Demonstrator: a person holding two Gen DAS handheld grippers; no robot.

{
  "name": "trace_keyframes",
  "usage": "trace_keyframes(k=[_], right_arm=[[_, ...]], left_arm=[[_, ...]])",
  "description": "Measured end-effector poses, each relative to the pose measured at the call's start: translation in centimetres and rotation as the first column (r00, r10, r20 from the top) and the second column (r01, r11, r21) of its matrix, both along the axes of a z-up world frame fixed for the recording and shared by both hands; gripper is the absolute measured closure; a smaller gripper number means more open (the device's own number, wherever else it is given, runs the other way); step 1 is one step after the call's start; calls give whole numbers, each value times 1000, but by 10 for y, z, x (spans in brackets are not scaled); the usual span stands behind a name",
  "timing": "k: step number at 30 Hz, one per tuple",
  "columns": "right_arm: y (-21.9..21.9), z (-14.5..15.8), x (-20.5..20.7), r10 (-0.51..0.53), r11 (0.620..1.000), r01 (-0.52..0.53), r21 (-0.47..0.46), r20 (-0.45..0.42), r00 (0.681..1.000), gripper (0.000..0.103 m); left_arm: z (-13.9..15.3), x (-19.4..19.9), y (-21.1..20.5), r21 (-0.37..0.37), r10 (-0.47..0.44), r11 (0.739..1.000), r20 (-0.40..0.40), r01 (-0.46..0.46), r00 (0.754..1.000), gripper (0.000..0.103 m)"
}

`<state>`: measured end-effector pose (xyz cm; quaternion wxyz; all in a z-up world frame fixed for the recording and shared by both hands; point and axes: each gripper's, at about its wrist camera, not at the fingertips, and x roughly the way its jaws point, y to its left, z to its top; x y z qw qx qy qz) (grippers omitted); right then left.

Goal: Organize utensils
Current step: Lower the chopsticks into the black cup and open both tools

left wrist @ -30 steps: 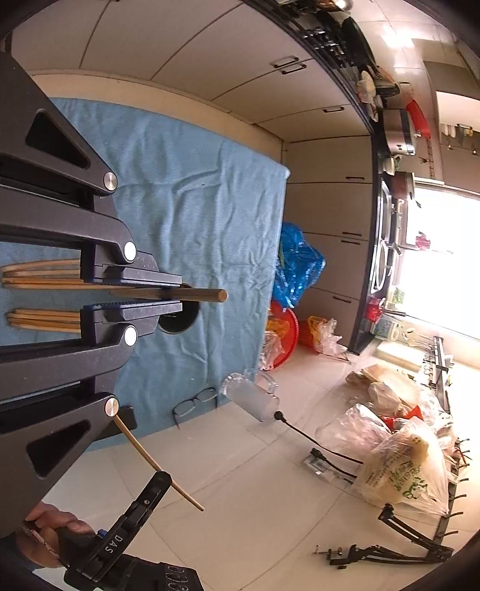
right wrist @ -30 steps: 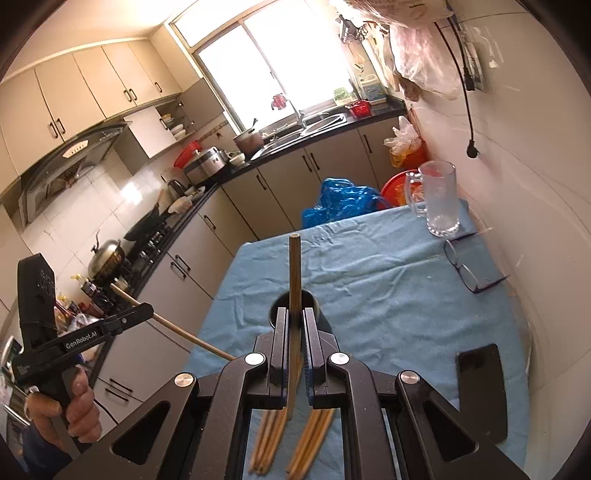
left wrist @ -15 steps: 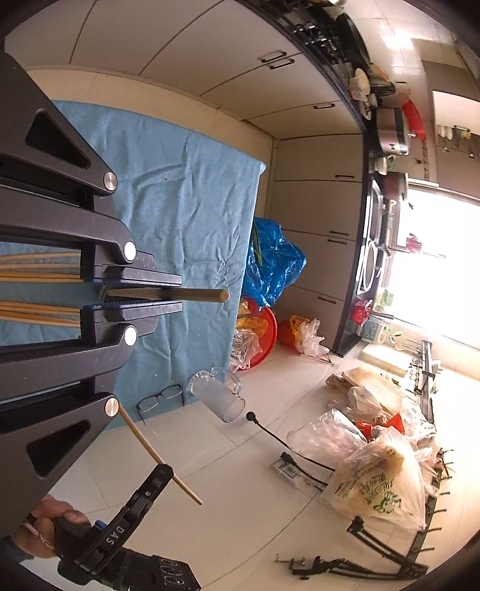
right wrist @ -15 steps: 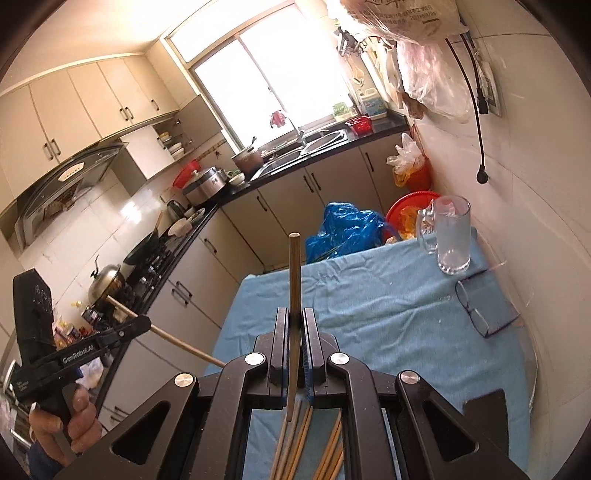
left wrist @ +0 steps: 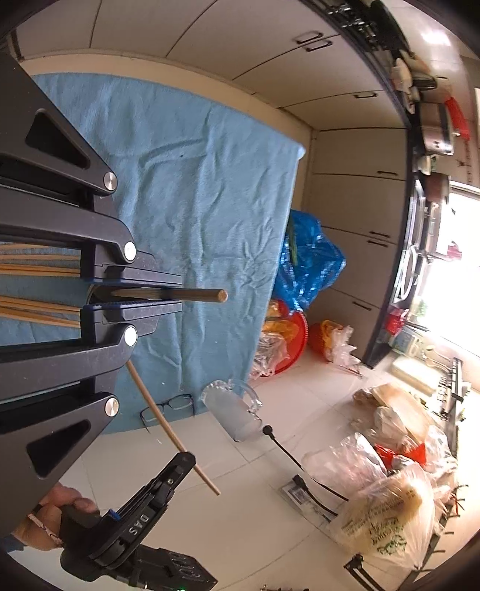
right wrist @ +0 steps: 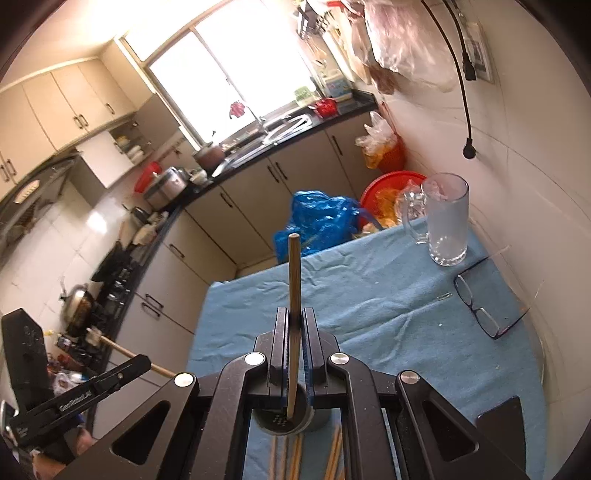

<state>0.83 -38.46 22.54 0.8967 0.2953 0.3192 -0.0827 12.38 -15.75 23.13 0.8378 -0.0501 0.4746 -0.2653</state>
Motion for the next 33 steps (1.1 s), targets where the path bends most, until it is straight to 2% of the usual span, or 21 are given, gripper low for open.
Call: trace_keyframes(k=[9,16,17,19,20,21,28,33], right_arm=[[9,-60,36,32,998,-25,56,-139,990,96],[13,-86,46,56,994,-37,101,-190,980,95],[13,-86,47,56,994,-37,102,-191,980,93],[14,-83,46,52,995,-35,90,-188,981,79],[14,-81,44,48,996,-33,86,-181,982,68],[13,-78,42,40,996,-27,80,-168,985,64],[14,-50,24,15,999,-10,42,-112,994,63],[12,-39,7,-7,1000,10,30,-94,996,54]], left_arm=[[-40,21,-12,37,-24,999,-71,27,997,97],[-46,26,-12,38,-42,998,-75,45,996,97],[-45,26,-12,31,-44,998,-77,47,996,94],[-41,27,-9,13,-41,999,-76,42,996,83],[-38,26,-8,9,-37,999,-65,37,997,79],[-36,26,-7,7,-35,999,-58,36,998,77],[-18,21,3,-17,-16,1000,-28,15,999,71],[-7,12,13,-17,1,1000,9,-1,1000,68]])
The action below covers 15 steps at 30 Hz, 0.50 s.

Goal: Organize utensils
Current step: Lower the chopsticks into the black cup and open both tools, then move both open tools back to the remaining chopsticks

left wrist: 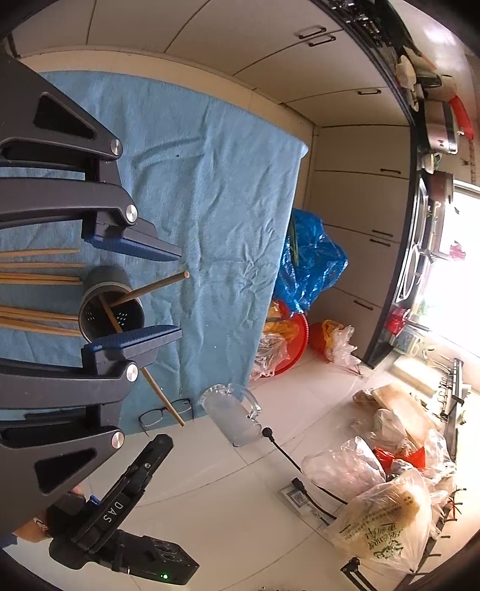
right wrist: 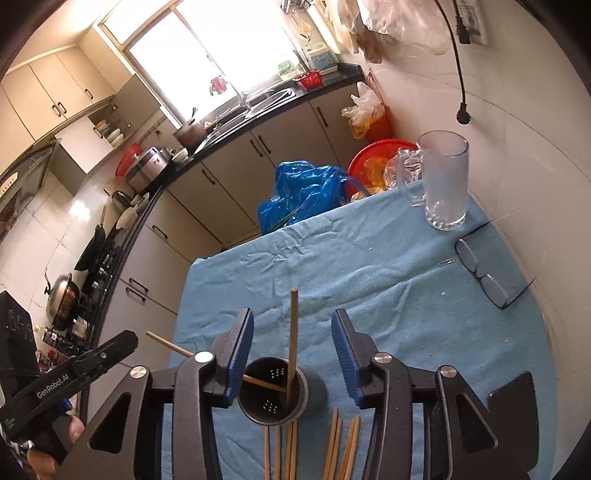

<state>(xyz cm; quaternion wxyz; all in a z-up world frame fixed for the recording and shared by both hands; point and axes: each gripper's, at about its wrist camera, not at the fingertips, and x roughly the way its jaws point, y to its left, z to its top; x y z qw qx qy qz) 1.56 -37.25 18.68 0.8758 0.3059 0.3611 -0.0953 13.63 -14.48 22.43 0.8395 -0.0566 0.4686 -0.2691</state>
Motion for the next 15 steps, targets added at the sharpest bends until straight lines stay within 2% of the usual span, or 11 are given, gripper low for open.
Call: trace_keyframes(k=[7,15], right_arm=[[-3,-10,-21,-1,1000,2,18,-29,1000,49],[2,-37,-48,16,999,-13,42,-81,997,49]], left_arm=[[5,-21,15,-2,16,1000,22,-16,1000,67],[-7,-44,37,1,44,999,-13,-44,999,66]])
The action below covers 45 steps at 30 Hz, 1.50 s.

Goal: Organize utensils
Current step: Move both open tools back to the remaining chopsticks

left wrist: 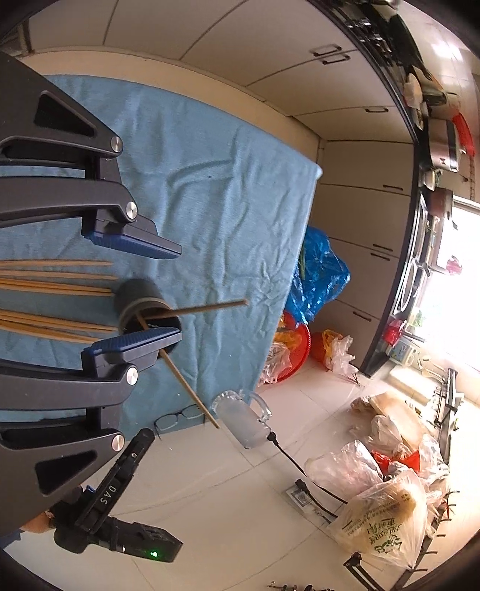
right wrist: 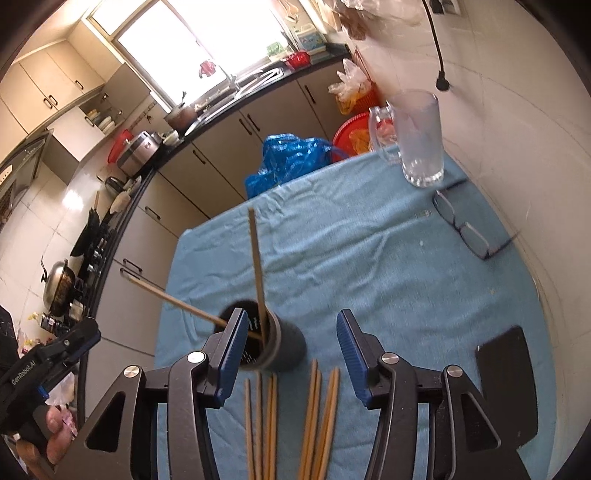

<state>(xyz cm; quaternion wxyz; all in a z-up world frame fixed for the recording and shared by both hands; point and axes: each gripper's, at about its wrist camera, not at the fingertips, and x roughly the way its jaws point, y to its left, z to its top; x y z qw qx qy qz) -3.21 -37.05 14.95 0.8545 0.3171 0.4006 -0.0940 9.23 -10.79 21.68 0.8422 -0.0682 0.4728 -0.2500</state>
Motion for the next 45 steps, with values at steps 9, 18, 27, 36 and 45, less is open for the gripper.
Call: trace_keyframes(k=[9,18,27,36,45], right_arm=[[9,-39,-22,13,999,-10,46,-80,997,49],[21,-77,-39,36,996,-23,84,-159,987,49],[42,-129,-64,71,990,-32,138,-288,955,49],[49,-154,-80,92,989,-48,139,-334,938,60],[44,-146,-76,93,989,-50,141,-315,945,64]], left_arm=[[-30,-23,15,15,14,1000,-67,-13,998,66],[-77,-42,22,40,21,999,-160,-15,987,66],[-142,-73,24,87,4,996,-281,21,960,66],[-168,-78,15,117,-23,991,-320,63,947,66],[-180,-52,-8,168,-69,977,-319,128,945,74]])
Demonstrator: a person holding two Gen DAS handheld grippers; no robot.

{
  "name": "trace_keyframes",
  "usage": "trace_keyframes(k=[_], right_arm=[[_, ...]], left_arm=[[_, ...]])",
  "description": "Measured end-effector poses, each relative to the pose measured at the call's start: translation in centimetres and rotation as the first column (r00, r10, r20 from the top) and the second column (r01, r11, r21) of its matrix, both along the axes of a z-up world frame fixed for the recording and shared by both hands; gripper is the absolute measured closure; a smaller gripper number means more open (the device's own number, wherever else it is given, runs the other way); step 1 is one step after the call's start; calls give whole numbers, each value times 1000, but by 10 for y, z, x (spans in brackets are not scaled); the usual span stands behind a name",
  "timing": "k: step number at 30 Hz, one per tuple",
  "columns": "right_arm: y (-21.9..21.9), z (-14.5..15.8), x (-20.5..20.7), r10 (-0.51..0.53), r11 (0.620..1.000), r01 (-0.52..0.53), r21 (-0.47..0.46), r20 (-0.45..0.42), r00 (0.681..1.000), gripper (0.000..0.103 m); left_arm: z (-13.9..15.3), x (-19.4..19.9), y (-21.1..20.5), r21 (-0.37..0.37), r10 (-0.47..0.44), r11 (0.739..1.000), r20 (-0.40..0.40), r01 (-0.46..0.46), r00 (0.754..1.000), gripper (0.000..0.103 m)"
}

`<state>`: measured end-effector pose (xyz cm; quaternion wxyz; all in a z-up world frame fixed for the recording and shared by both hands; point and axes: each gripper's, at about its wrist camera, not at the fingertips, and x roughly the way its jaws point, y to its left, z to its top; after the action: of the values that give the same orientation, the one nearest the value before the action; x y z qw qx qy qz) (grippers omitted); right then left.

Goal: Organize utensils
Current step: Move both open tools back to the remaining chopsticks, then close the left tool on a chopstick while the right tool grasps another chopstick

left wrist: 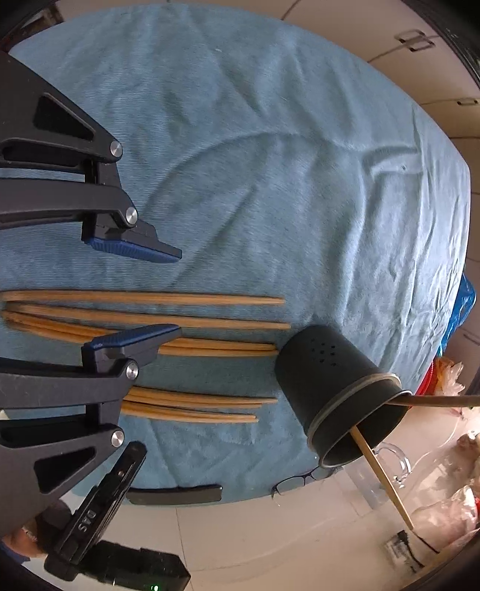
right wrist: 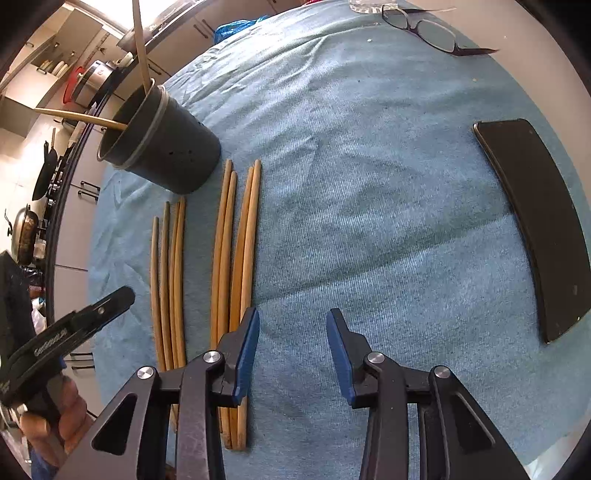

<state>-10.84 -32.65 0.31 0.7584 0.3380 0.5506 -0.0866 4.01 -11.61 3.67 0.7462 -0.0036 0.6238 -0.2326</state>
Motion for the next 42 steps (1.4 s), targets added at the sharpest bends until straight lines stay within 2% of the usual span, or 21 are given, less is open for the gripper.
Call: trace_keyframes(k=[3,8,15,25,33,40,42], right_arm=[[-3,3,4,-5,1000,5,6,9,1000,69],[-6,6,17,-5,1000,5,27,17,1000,79],[-4,1,50,0,999,0,44,0,1000,82],[7,-11,75,25,1000,-27,-17,-72,997,88],[28,-7,95,80,974,-109,-199,-147,986,95],[17,-6,87,47,984,-68,-162,-133,990,96],[14,-2,78,21,990,-33,-136,-92,996,96]], left_arm=[[-7,10,-10,25,-28,999,-9,28,1000,84],[-18,19,-19,65,-51,997,-23,52,998,92],[-20,21,-22,75,-73,994,-22,74,997,92],[-22,22,-20,69,-97,993,-16,98,995,93],[-25,30,-30,78,-100,992,-25,102,995,93],[-23,25,-33,79,-153,985,12,152,988,93],[-21,18,-28,61,-143,988,12,142,990,96]])
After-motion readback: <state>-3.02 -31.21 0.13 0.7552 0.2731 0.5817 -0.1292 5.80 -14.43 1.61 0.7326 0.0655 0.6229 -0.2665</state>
